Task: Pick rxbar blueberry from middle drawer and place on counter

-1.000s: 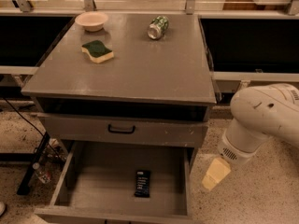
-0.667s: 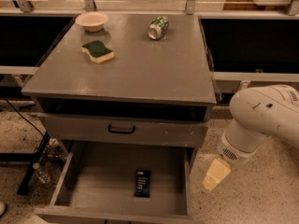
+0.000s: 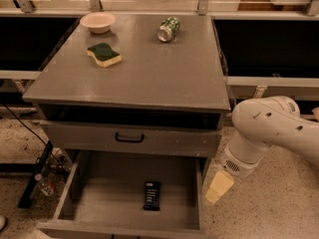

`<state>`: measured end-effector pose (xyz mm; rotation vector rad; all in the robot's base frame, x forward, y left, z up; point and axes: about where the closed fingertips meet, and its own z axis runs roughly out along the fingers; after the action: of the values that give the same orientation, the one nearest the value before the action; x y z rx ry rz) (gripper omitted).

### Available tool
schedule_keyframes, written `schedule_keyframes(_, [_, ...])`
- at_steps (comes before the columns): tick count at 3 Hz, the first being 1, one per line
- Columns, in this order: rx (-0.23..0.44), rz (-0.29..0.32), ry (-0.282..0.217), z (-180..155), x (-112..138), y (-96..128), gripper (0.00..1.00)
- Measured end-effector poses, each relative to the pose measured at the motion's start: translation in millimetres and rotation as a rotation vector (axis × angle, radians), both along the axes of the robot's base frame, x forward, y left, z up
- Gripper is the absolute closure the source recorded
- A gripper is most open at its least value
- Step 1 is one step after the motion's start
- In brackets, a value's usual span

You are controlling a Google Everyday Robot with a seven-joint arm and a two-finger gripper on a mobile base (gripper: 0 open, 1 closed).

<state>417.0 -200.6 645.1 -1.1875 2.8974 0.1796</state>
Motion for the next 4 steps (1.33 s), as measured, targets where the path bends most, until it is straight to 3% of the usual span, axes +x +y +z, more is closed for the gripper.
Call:
schedule_keyframes(1, [0.018, 0.041, 0.061, -19, -1, 18, 0.0])
schedule_keyframes(2, [0.018, 0.042, 0.061, -19, -1, 18, 0.0])
schedule_keyframes(3, [0.065, 0.083, 0.08, -28, -2, 20, 0.0])
schedule_keyframes(4, [0.163, 0.186, 0.123, -36, -9, 29, 0.0])
